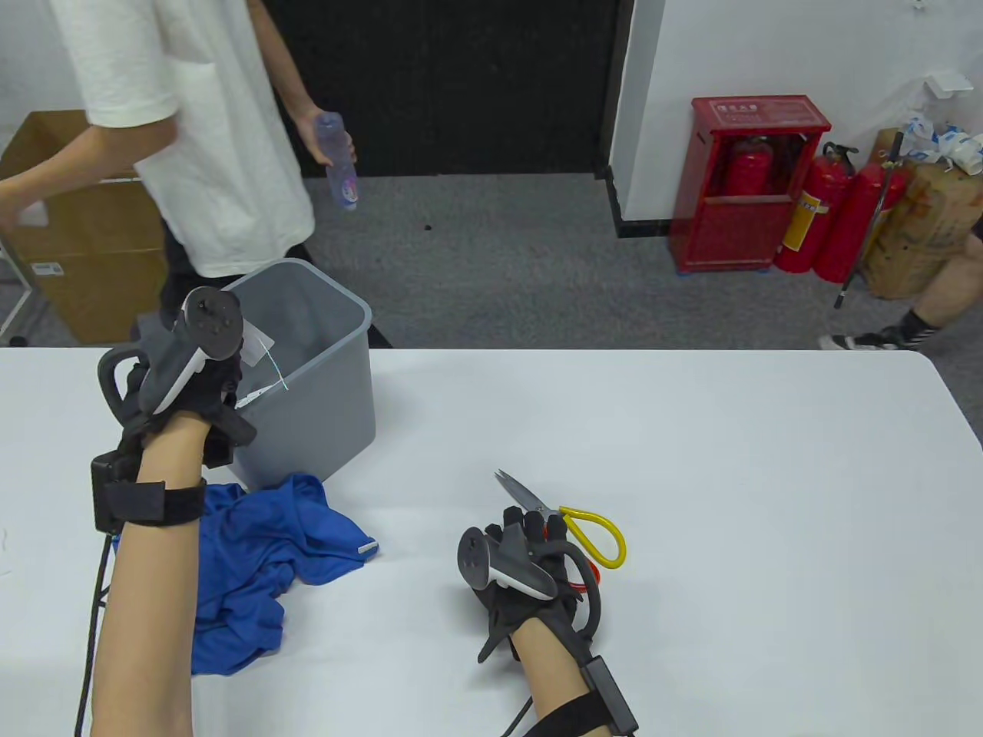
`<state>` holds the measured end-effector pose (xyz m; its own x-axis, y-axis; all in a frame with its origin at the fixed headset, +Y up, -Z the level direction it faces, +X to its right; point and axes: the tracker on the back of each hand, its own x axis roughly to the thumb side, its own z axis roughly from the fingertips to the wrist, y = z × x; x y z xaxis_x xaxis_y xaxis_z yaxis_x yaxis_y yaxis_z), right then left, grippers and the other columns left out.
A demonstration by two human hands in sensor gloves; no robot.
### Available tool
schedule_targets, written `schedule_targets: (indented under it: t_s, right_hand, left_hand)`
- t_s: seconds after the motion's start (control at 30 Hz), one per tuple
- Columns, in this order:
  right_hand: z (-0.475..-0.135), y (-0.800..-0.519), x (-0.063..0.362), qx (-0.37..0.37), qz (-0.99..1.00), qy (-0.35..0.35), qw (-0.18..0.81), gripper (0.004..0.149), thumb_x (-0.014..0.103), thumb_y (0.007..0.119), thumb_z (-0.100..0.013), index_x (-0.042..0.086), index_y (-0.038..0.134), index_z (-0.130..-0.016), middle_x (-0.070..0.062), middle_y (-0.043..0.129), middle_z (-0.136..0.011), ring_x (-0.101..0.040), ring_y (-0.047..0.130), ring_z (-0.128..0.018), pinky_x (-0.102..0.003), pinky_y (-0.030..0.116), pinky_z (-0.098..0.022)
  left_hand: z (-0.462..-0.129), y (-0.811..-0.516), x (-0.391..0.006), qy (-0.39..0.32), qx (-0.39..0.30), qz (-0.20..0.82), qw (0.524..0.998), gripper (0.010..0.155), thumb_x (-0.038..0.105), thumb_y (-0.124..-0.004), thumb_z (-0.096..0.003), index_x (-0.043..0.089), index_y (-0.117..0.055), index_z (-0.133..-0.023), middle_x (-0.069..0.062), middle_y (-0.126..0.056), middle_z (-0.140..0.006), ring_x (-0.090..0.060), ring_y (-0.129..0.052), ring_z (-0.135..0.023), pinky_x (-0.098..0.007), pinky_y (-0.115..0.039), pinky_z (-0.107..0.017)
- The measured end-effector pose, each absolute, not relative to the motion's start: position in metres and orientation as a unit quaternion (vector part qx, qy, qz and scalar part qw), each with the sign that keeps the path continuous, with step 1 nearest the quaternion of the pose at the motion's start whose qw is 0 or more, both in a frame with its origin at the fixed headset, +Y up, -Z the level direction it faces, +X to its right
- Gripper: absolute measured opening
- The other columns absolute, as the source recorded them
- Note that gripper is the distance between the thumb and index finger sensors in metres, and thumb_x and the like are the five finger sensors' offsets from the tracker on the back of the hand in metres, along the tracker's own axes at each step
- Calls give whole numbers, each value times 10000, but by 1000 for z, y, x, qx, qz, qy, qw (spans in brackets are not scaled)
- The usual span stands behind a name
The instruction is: Cut off the clothing tag with scissors
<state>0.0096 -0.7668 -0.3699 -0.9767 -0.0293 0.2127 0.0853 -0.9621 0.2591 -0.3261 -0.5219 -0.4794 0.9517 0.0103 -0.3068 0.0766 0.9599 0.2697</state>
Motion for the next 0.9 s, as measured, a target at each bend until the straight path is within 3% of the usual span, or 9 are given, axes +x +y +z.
schedule_targets:
  t_s: [0.13,0.27,0.5,0.73,0.9]
  right_hand:
    - [-369,-767,10,-104,-984,-139,30,755,539,606,-452,165,335,-1050,-202,236,-1126,-501,303,-1009,-711,146,-626]
    - [-369,-767,10,-105,-984,-142,34,754,539,605,-452,167,335,-1049,-201,237,-1126,-500,302,-1010,-712,145,-624]
    - [-370,-765,10,-106,-984,-140,28,758,539,604,-452,166,327,-1050,-203,234,-1125,-502,301,-1008,-711,145,-625]
    - [-370,-759,14,-98,-987,-129,-4,768,537,608,-450,166,305,-1051,-199,207,-1127,-497,276,-1014,-708,144,-631]
    - [-369,-750,13,-106,-988,-108,-30,778,540,605,-451,162,288,-1052,-201,194,-1124,-496,266,-1013,-704,169,-638]
  left_hand:
    - [-485,-530,-333,198,125,-33,972,562,368,-846,-515,359,-633,-1035,95,-855,-893,-192,-882,-849,-617,-551,-795]
    - [-486,-533,-338,198,115,-11,974,563,384,-844,-515,348,-637,-1037,86,-859,-904,-207,-885,-864,-616,-550,-792]
    - [-475,-532,-335,174,90,-6,981,639,540,-804,-505,336,-601,-1075,62,-805,-1034,-243,-837,-1000,-592,-553,-799]
    - [-424,-520,-317,44,106,34,993,759,668,-668,-519,343,-443,-1167,43,-427,-1271,-288,-412,-1224,-592,-399,-838]
    - [-368,-519,-300,-41,135,61,988,801,702,-625,-521,328,-389,-1189,32,-328,-1293,-304,-315,-1235,-596,-345,-841]
